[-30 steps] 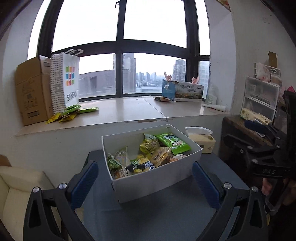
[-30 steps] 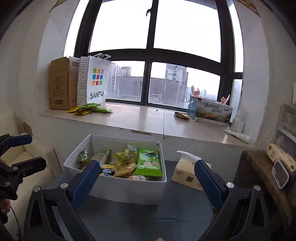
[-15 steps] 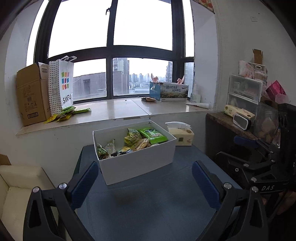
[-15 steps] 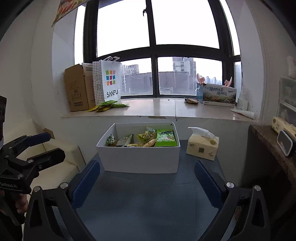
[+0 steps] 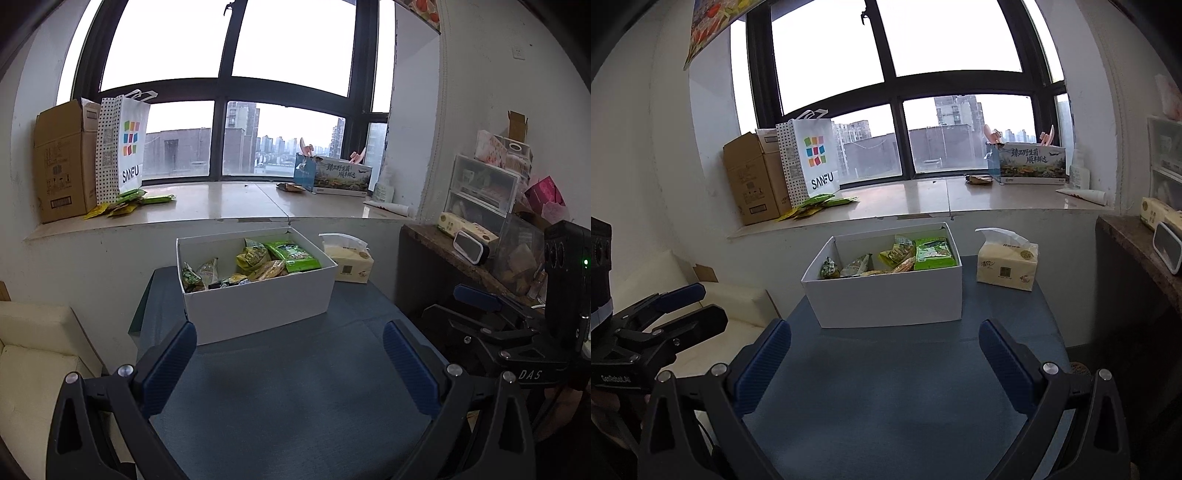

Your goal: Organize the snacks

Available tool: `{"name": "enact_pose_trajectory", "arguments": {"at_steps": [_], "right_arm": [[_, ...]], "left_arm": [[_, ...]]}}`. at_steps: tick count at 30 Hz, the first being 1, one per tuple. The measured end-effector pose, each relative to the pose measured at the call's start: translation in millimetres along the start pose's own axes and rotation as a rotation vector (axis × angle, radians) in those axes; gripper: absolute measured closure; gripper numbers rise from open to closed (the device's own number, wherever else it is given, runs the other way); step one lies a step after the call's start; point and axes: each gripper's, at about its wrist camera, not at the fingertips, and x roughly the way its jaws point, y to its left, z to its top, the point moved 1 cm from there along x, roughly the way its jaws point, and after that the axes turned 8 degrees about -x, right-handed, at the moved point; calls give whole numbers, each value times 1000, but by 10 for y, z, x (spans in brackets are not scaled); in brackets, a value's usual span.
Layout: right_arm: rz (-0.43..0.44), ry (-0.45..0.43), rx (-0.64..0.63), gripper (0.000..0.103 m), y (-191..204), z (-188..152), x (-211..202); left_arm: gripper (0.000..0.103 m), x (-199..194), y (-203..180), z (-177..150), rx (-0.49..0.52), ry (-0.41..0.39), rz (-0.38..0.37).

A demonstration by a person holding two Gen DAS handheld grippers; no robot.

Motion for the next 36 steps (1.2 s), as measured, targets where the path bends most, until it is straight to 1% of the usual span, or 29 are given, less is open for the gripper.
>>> {"name": "enact_pose_trajectory", "arguments": {"at_steps": [4,36], "right_arm": [[2,-1,-6,0,21,1,-17],[30,-5,-22,0,69,18,-48]], "left_arm": [[0,13,17,8,-16,8,-3],[0,15,41,-13,-20,18,9]]}}
